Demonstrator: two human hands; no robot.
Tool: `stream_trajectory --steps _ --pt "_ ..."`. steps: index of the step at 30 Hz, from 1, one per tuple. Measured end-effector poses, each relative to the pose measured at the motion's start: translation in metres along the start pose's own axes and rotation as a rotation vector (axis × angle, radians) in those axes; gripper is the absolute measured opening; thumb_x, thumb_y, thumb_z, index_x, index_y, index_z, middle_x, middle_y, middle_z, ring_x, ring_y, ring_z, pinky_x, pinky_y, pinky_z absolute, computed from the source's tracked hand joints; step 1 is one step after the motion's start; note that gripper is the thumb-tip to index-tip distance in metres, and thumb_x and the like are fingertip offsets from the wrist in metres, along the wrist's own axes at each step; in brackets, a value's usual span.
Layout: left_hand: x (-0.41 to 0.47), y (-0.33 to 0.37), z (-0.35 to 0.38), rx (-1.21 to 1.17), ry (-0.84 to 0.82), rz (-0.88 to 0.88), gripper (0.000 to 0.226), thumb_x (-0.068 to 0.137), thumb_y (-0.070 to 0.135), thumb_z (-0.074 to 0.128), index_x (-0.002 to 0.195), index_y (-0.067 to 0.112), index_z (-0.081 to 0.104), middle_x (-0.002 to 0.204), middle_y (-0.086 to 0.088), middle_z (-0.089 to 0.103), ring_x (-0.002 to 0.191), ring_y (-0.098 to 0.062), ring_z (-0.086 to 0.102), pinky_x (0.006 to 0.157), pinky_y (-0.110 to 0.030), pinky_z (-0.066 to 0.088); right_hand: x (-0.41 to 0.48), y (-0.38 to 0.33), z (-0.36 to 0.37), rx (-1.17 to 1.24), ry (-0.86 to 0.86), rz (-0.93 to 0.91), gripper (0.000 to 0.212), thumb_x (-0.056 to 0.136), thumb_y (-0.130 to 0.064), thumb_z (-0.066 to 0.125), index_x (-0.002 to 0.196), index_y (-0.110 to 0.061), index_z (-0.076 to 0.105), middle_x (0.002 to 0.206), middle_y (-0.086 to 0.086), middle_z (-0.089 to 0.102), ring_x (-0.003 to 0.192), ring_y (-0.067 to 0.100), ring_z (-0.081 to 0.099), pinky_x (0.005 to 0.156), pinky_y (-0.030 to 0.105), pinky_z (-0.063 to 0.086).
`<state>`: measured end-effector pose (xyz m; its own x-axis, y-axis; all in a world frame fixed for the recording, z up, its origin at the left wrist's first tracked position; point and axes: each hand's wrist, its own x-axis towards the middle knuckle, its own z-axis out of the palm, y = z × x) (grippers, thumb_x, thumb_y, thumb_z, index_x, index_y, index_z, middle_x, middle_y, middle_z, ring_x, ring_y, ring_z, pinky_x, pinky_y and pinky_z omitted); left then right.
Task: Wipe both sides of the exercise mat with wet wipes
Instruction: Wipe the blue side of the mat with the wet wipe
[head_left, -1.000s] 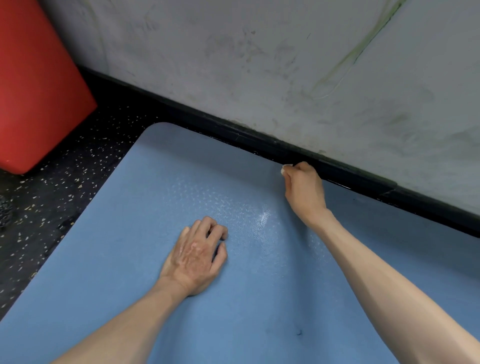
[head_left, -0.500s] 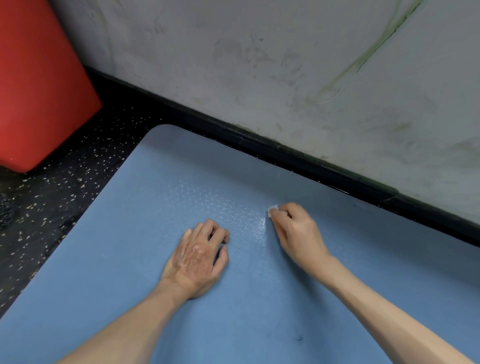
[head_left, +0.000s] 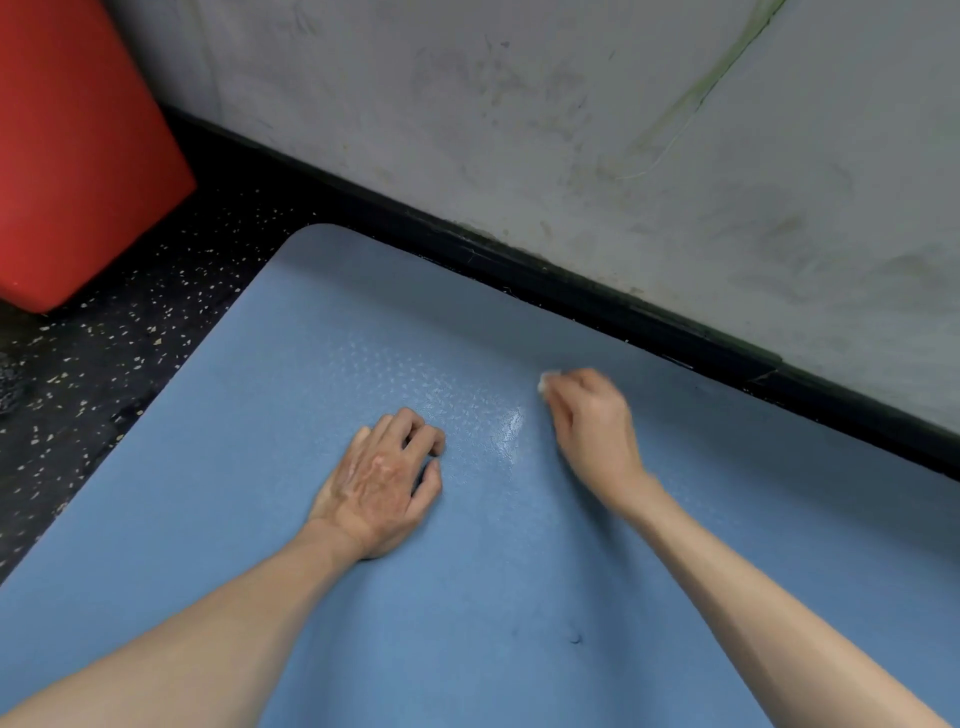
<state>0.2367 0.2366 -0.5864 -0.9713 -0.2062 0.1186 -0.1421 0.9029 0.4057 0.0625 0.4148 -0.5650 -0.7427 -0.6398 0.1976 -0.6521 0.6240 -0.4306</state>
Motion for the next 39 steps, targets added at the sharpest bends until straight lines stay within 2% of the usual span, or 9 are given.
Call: stream_trajectory --steps 5,9,12,16,21,28,34,37,39 --pt "0.0 0.0 0.0 -0.004 0.009 0.001 0.019 0.087 0.031 0.041 0.097 0.021 0.054 0.096 0.003 0.048 0.082 -0.019 0.049 0.075 -0.033 0.038 0.04 0.018 0.008 -0.04 0.088 0.096 0.011 0.087 0.006 0.051 0.081 0.006 0.061 0.083 0.019 0.056 0.078 0.037 0.053 0.059 0.032 0.042" --pt "0.0 0.004 0.0 -0.003 -0.002 0.011 0.018 0.087 0.031 0.043 0.097 0.021 0.054 0.097 -0.002 0.05 0.085 -0.025 0.053 0.075 -0.039 0.043 -0.015 -0.001 0.004 0.022 0.024 -0.103 0.014 0.087 -0.001 0.055 0.077 0.004 0.063 0.072 0.017 0.056 0.068 0.032 0.053 0.057 0.036 0.045" --pt "0.003 0.006 -0.001 0.005 -0.019 0.021 0.022 0.087 0.031 0.043 0.099 0.018 0.056 0.098 -0.007 0.052 0.089 -0.03 0.054 0.077 -0.041 0.044 -0.002 0.01 -0.008 -0.008 -0.058 -0.143 0.019 0.078 0.006 0.049 0.061 -0.002 0.049 0.062 0.013 0.042 0.059 0.027 0.042 0.05 0.036 0.032" --pt "0.004 0.002 -0.001 0.008 0.012 0.011 0.025 0.087 0.032 0.044 0.101 0.015 0.057 0.099 -0.007 0.051 0.09 -0.028 0.052 0.082 -0.04 0.041 0.026 0.014 -0.01 -0.014 -0.019 0.05 0.018 0.076 0.002 0.039 0.06 -0.006 0.038 0.065 0.009 0.033 0.063 0.023 0.033 0.047 0.03 0.014" --pt "0.004 0.001 -0.004 0.005 -0.002 -0.006 0.024 0.088 0.032 0.043 0.1 0.016 0.056 0.099 -0.006 0.05 0.089 -0.028 0.053 0.082 -0.039 0.04 -0.035 -0.012 0.002 0.037 -0.062 -0.075 0.019 0.085 -0.002 0.05 0.067 0.0 0.055 0.067 0.014 0.047 0.062 0.029 0.044 0.052 0.032 0.033" --pt "0.003 0.001 -0.004 -0.015 -0.006 -0.004 0.026 0.089 0.034 0.042 0.102 0.015 0.056 0.1 -0.005 0.049 0.088 -0.026 0.051 0.081 -0.035 0.037 0.008 -0.013 -0.001 -0.003 0.026 0.158 0.022 0.084 -0.004 0.042 0.063 -0.011 0.04 0.064 0.01 0.036 0.06 0.03 0.036 0.055 0.03 0.019" --pt "0.003 0.001 -0.003 -0.027 0.012 0.004 0.025 0.088 0.032 0.042 0.1 0.015 0.056 0.098 -0.004 0.049 0.086 -0.025 0.051 0.078 -0.036 0.038 -0.042 -0.032 -0.004 0.052 -0.135 0.054 0.026 0.087 -0.007 0.055 0.063 -0.006 0.047 0.065 0.012 0.048 0.061 0.034 0.048 0.052 0.033 0.03" --pt "0.002 0.001 -0.004 -0.033 0.004 -0.007 0.025 0.088 0.034 0.041 0.1 0.017 0.056 0.098 -0.003 0.049 0.086 -0.023 0.05 0.079 -0.038 0.04 -0.014 -0.022 -0.01 -0.01 -0.039 0.134 0.028 0.089 -0.008 0.05 0.062 -0.009 0.044 0.064 0.01 0.042 0.061 0.034 0.046 0.054 0.031 0.022" --pt "0.002 0.001 -0.004 -0.037 0.016 -0.003 0.025 0.088 0.034 0.041 0.1 0.017 0.056 0.097 -0.002 0.048 0.086 -0.023 0.05 0.079 -0.038 0.04 -0.022 -0.029 -0.008 -0.025 -0.006 0.137 0.027 0.09 -0.009 0.05 0.063 -0.007 0.046 0.065 0.011 0.043 0.06 0.033 0.045 0.054 0.031 0.027"
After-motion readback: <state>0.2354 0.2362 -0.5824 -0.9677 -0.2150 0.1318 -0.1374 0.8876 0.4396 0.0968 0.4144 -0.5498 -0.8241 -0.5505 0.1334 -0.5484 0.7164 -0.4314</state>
